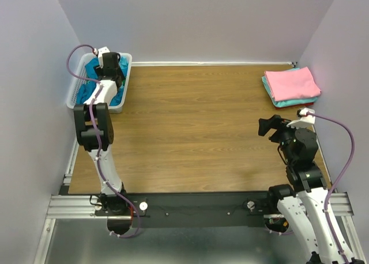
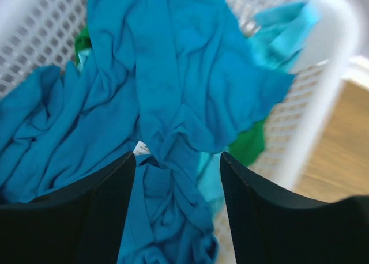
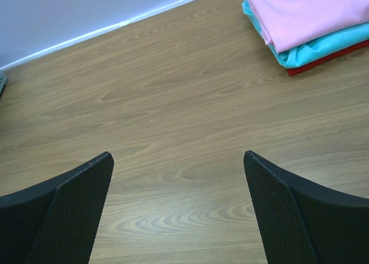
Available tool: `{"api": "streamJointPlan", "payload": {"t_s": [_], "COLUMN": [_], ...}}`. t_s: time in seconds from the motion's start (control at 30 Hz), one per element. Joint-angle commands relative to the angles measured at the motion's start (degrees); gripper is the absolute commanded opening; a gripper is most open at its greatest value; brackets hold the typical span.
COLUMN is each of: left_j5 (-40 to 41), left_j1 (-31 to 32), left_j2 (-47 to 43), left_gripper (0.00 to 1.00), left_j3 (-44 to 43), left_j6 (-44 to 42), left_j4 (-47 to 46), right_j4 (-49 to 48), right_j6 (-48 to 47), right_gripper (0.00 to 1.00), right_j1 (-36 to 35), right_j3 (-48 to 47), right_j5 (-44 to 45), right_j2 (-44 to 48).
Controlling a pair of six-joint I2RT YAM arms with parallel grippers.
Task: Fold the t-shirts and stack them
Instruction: Grab the tshirt from the pile
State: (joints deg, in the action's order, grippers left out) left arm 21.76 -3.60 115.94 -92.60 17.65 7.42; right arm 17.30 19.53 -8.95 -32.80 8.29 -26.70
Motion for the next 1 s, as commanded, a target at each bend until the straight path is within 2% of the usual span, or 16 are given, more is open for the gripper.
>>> {"api": "streamJointPlan", "payload": {"t_s": [0.0,0.13,0.23,0.27,0.4,0.5,0.67,0.73,0.8,0.87,0.97], "left_j5": [-2.2,-3.6,-3.7,-3.7,-1.4,0.9,4.5,4.5,4.5,3.2,1.2], "left_j1": [-2.0,-3.1,-3.5,-3.6,-3.3,-2.6,3.4,10.9,15.6,23.2,30.4], "left_j2": [4.7,9.1,11.8,11.4,5.5,0.4,-10.7,-14.3,-16.4,-20.0,-24.9], "left_gripper": [0.65,0.58,0.44,0.31,0.00,0.00,0.00,0.00,0.00,0.00,0.00], "left_j3": [-3.6,-6.5,-9.4,-9.3,-7.4,-8.6,-17.6,-21.8,-23.9,-24.5,-23.4], "left_j6": [0.4,-1.0,-1.7,-1.7,-0.3,-2.3,-6.2,-9.8,-11.8,-14.6,-18.3], "left_j4": [4.7,6.6,9.4,9.2,6.9,5.5,5.2,4.3,3.7,2.5,-0.4], "right_j4": [1.2,1.2,1.2,1.2,1.2,1.2,1.2,1.2,1.6,1.9,2.7], "right_j6": [0.6,0.7,0.7,0.7,0.7,0.6,-0.4,-1.1,-1.1,-0.6,0.1], "right_gripper": [1.00,1.00,1.00,1.00,1.00,1.00,1.00,1.00,1.00,1.00,1.00], "right_j1": [-0.5,-0.4,-0.4,-0.5,-0.4,-0.4,-0.5,-0.5,-0.4,-0.4,-0.4], "right_j3": [0.6,0.5,0.5,0.5,0.5,0.5,-0.2,-0.7,-2.1,-3.6,-6.7], "right_j5": [0.5,0.1,-0.5,-0.5,-0.7,-1.3,-1.7,-1.4,-1.5,-2.6,-4.2], "right_j2": [-0.4,-0.8,-1.2,-1.3,-1.3,-1.3,-1.1,-1.3,-1.6,-1.9,-2.7]}}
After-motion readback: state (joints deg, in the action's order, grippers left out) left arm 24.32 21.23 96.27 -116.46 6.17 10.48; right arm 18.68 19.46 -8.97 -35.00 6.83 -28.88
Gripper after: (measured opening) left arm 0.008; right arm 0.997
